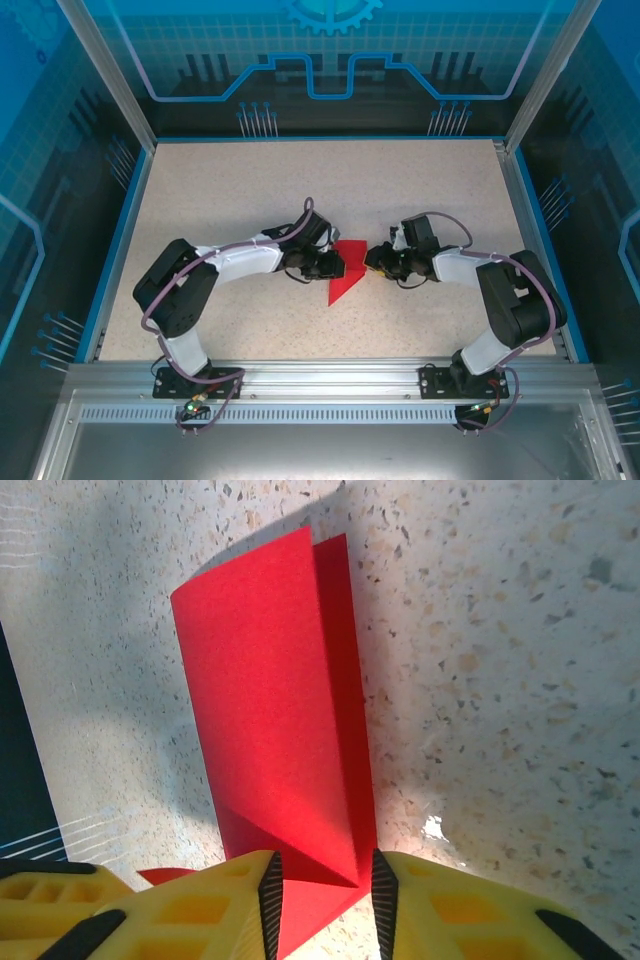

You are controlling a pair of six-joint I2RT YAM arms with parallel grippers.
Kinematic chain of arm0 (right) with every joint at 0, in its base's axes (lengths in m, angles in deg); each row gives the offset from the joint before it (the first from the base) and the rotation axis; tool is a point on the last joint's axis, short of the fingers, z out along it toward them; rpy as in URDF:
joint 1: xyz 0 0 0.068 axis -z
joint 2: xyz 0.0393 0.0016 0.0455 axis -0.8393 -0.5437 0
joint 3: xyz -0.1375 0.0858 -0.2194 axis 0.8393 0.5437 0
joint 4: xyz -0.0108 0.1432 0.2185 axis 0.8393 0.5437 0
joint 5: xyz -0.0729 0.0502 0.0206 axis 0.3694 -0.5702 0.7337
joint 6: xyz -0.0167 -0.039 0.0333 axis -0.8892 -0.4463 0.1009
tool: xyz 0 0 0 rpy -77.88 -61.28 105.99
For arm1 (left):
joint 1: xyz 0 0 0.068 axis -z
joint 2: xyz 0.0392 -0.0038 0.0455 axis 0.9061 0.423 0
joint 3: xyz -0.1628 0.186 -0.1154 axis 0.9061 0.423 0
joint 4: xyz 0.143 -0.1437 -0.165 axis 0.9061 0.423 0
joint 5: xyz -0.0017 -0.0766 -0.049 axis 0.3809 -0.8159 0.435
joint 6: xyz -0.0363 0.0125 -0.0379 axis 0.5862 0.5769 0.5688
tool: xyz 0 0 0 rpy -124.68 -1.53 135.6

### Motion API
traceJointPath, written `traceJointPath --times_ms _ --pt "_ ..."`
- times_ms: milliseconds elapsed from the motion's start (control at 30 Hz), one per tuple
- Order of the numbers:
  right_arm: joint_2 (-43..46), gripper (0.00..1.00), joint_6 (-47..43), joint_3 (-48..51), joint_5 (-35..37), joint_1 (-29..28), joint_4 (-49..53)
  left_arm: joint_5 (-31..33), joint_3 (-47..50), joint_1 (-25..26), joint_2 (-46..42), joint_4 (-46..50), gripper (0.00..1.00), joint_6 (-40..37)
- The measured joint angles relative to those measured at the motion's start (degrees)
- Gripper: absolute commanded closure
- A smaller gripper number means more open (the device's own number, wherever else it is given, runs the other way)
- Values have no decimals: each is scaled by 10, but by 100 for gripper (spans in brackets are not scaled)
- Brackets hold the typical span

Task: Fold a paper plane with a square sheet of paper (pick it up from the middle)
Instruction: Third fold the triangle at the center of the table, then fourth fold the wing at the center of the table.

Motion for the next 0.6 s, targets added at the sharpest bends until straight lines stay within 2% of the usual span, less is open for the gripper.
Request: traceJointPath --times_ms 333,600 --pt "-5 59 2 0 -11 -8 -7 24 -18 -3 33 19 88 -2" --pt "-21 59 2 0 -29 -22 -19 39 -18 -3 33 28 88 -4"
